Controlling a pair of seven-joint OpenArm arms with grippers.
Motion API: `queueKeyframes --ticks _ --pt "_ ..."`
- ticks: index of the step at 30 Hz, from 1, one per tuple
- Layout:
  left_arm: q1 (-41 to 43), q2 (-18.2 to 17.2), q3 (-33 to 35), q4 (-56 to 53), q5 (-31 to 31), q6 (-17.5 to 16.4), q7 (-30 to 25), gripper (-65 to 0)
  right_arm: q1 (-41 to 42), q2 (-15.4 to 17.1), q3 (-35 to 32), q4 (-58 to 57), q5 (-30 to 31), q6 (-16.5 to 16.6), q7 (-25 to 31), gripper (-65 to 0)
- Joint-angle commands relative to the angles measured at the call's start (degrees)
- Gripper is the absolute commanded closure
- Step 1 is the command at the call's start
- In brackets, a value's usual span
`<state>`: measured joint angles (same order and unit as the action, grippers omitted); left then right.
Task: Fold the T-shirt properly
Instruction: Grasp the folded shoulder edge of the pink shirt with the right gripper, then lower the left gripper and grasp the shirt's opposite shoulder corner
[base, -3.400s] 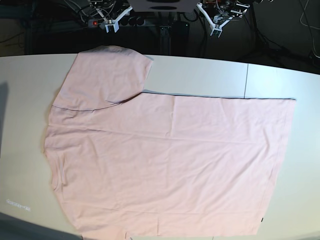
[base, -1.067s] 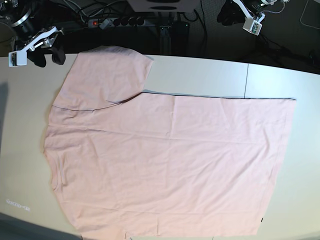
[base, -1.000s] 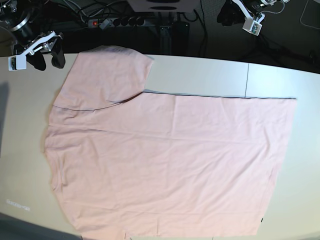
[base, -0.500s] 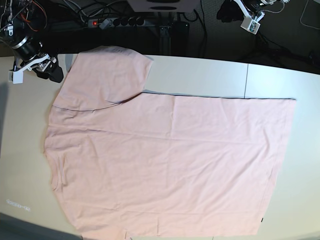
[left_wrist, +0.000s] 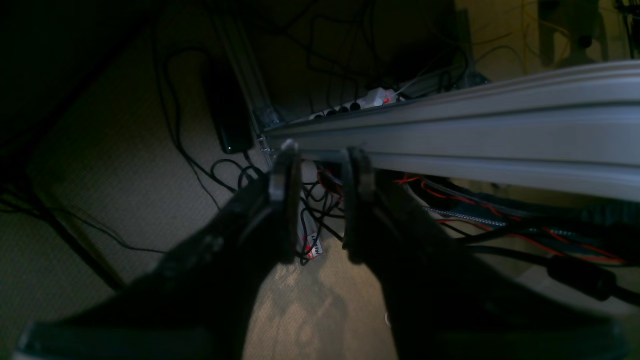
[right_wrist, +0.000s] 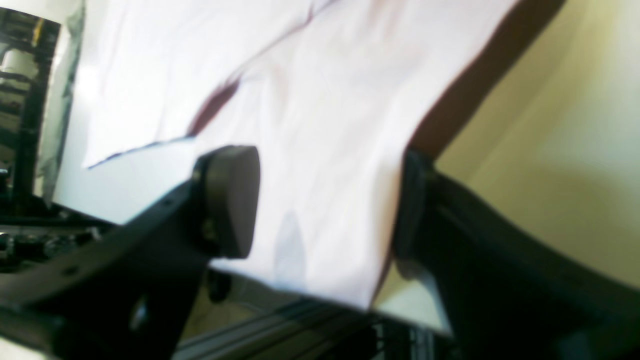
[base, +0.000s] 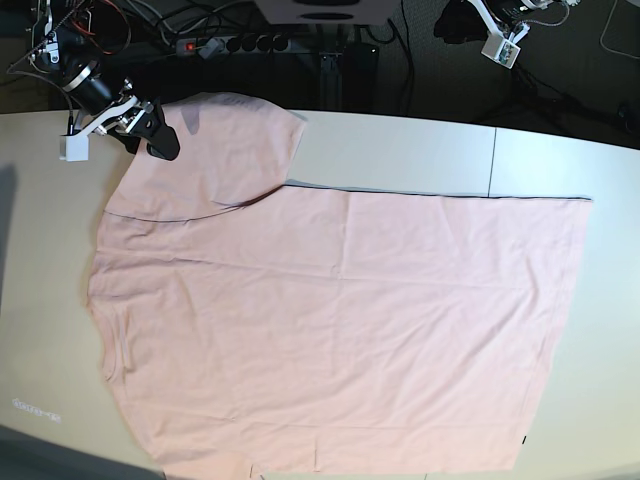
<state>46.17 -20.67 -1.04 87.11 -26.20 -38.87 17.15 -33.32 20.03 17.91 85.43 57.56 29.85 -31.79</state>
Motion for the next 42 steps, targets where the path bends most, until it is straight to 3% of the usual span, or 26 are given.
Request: queueKeyframes --ticks 1,9,14,21,22,25,29,34,37,42 --pt "0.8 -0.5 -0.2 0.7 -0.6 -1.1 -0.6 -18.1 -1.7 -0.1 -0.5 -0.9 -5.0 2.1 -6.4 -40.1" --pt "0.6 -0.5 -0.7 0.7 -2.6 -1.1 -0.6 -18.1 -0.4 -0.5 -0.7 -0.9 -5.1 2.1 -6.5 -39.9" --pt "0.5 -0.5 -4.0 0.7 -6.3 -1.1 -0.6 -18.1 2.4 -0.5 -2.0 -0.9 -5.1 2.1 -11.1 -38.4" --pt "0.5 -0.5 -8.1 3.7 -6.8 -1.1 1.4 -18.1 6.6 -0.5 -2.4 -0.9 -7.6 2.1 -11.5 -2.8" --pt "0.5 -0.5 -8.5 4.5 -6.8 -1.1 2.0 -18.1 6.8 -0.5 -2.4 -0.9 -8.0 2.1 -11.5 0.0" --pt "0.5 -0.6 -10.7 7.1 -7.6 -1.1 2.4 -19.4 7.0 -0.5 -2.4 -0.9 -11.3 2.1 -11.0 0.0" --pt "0.5 -3.3 -13.8 10.3 -13.2 -1.1 2.9 -37.0 7.0 -0.5 -2.4 -0.9 -15.3 2.1 -9.3 0.0" --pt "0.1 -6.1 -20.0 11.6 -22.1 -1.1 5.7 -37.7 7.0 -0.5 -2.4 -0.9 -18.1 2.1 -8.7 0.0" --pt "-2.7 -6.6 -23.5 11.6 -28.3 -1.1 11.2 -37.7 7.0 -0.5 -2.4 -0.9 -18.1 2.1 -8.5 0.0" --pt "-8.3 -8.0 -23.5 11.5 -34.3 -1.1 16.1 -37.6 7.0 -0.5 -2.4 -0.9 -18.1 2.1 -8.5 0.0"
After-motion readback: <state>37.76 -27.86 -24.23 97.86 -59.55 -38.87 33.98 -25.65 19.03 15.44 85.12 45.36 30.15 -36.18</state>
